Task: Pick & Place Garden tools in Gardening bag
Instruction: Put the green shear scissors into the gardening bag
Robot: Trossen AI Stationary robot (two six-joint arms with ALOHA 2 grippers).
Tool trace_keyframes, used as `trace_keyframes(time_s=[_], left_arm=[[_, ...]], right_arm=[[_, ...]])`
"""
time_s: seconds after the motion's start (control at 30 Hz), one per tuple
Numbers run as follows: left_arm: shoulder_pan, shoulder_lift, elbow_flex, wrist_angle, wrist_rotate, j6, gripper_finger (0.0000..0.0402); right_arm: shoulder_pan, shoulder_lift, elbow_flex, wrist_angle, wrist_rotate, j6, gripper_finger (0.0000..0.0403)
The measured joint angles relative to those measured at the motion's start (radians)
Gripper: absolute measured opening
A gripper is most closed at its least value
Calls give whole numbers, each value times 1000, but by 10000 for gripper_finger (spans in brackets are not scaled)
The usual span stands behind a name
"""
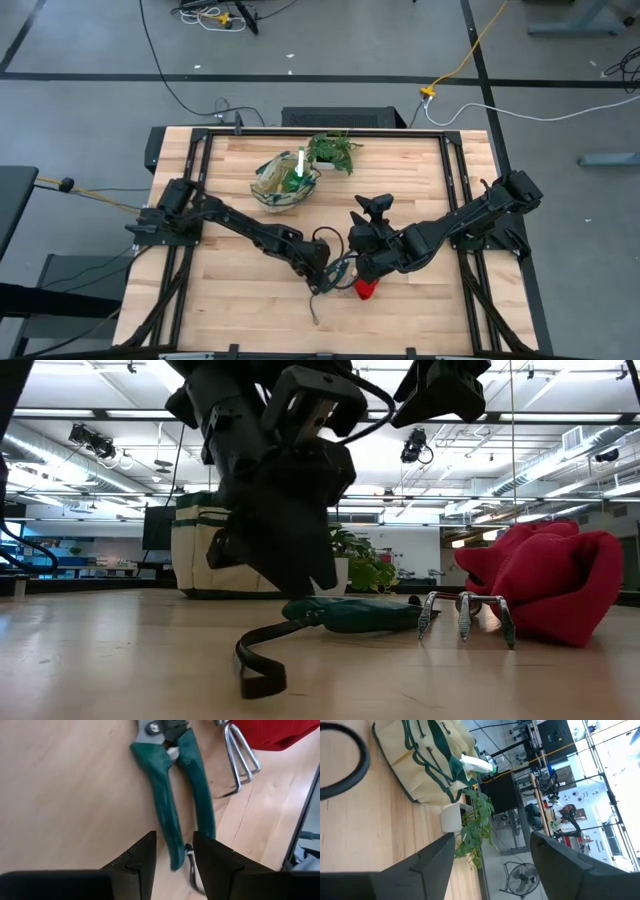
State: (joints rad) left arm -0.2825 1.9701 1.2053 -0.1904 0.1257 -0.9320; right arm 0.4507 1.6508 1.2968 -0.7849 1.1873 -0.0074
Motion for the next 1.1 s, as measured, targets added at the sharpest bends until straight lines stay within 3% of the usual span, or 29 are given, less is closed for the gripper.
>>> trace_keyframes(time_s=[0.6, 0.7, 0.87, 1.1], left_arm=[[0, 69, 3, 86, 54, 0, 133], [2, 70, 4, 57, 53, -12, 114], [5, 69, 3, 35, 62, -11, 40], [12, 69, 2, 29, 64, 1, 39]], right_arm=[[0, 0, 0, 0, -2, 0, 261], [0, 0, 0, 0, -2, 0, 261], [0, 0, 0, 0, -2, 0, 261], [0, 0, 0, 0, -3, 0, 261]])
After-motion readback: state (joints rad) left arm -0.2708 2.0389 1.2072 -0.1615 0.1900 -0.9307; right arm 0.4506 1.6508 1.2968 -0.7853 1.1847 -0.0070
